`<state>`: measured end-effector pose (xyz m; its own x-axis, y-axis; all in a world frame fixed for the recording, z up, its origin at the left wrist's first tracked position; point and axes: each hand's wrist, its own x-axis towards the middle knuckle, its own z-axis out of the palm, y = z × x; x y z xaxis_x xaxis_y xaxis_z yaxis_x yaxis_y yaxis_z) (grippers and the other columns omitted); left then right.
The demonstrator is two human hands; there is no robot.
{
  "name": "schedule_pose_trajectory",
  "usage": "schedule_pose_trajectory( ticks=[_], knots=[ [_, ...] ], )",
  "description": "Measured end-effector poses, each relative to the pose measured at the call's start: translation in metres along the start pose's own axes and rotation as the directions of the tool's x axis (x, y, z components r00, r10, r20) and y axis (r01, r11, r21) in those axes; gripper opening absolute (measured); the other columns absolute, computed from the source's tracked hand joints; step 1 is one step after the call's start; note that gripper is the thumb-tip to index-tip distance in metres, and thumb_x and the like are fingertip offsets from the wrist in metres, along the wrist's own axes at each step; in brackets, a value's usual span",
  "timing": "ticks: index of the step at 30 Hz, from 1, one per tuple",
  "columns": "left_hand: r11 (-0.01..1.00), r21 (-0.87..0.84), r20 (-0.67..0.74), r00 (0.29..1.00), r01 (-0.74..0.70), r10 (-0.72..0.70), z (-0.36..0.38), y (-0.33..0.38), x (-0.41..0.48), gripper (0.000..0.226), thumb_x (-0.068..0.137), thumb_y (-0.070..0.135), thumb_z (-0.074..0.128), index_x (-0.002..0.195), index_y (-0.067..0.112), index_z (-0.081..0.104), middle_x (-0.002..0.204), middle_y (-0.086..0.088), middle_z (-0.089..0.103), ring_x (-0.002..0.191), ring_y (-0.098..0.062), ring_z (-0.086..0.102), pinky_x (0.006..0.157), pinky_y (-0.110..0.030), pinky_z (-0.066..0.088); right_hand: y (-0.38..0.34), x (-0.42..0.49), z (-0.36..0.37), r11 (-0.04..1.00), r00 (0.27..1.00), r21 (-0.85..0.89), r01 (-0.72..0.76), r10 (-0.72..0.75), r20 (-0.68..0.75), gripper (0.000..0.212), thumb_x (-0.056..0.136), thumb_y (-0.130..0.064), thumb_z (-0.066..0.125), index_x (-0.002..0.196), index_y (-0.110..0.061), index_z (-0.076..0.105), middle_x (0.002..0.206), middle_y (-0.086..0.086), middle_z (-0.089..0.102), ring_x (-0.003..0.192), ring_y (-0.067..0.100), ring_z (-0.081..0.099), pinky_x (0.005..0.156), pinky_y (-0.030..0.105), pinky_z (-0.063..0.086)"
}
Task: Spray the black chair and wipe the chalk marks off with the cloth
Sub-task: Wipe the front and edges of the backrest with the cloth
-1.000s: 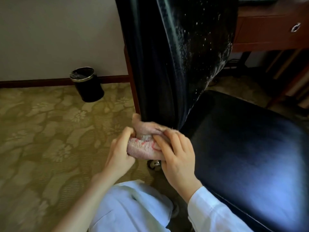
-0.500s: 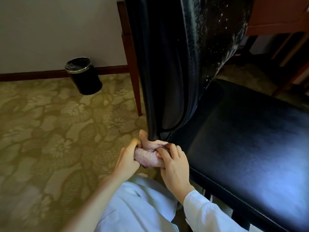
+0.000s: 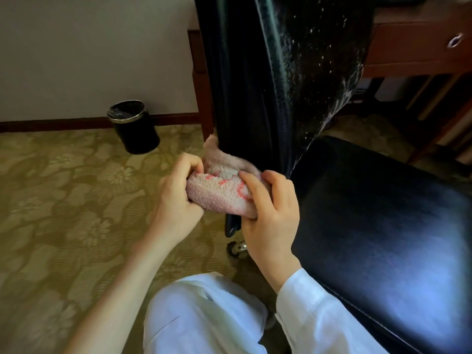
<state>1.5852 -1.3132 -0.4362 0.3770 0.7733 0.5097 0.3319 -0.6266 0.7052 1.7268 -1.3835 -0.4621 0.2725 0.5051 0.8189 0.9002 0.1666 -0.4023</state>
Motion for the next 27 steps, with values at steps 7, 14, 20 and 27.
schedule_pose_trajectory(
  ticks=[7,14,20,27],
  knots=[
    [0.970,0.152,0.161,0.964,0.189,-0.213,0.047,-0.067,-0.049,0.051,0.052,-0.012,0.069,0.083,0.022,0.046,0.060,0.003,0.049,0.056,0.000,0.047,0.047,-0.020,0.032,0.034,-0.078,0.026,0.991,0.964,-0.132,-0.015,0.050,0.262,0.033,0.080,-0.012,0.049,0.105,-0.009,0.069,0.103,0.013,0.062,0.080,0.027,0.050,0.060,0.037,0.046],
    [0.879,0.218,0.352,0.806,0.424,-0.476,0.080,-0.120,-0.069,0.045,0.066,-0.010,0.054,0.084,0.031,0.048,0.065,0.007,0.058,0.058,-0.014,0.058,0.045,-0.014,0.037,0.053,-0.130,0.064,0.934,0.866,-0.347,0.082,0.106,0.489,0.037,0.075,-0.020,0.043,0.101,-0.014,0.069,0.104,0.006,0.062,0.095,0.025,0.048,0.075,0.032,0.038],
    [0.796,0.204,0.361,0.712,0.570,-0.603,0.091,-0.125,-0.061,0.046,0.065,-0.014,0.049,0.084,0.028,0.045,0.067,-0.008,0.058,0.050,-0.019,0.058,0.037,-0.024,0.041,0.047,-0.122,0.076,0.909,0.818,-0.402,0.109,0.148,0.556,0.035,0.055,-0.022,0.067,0.089,-0.014,0.071,0.099,0.005,0.063,0.091,0.027,0.056,0.069,0.032,0.050],
    [0.867,-0.028,0.185,0.855,0.498,-0.485,0.077,-0.102,-0.060,0.038,0.054,0.002,0.046,0.078,0.031,0.043,0.069,0.005,0.049,0.063,-0.011,0.040,0.057,-0.032,0.035,0.042,-0.080,0.050,0.967,0.916,-0.253,-0.030,0.129,0.381,0.033,0.076,-0.017,0.046,0.100,-0.014,0.069,0.096,0.007,0.059,0.080,0.025,0.048,0.059,0.034,0.041]
  ],
)
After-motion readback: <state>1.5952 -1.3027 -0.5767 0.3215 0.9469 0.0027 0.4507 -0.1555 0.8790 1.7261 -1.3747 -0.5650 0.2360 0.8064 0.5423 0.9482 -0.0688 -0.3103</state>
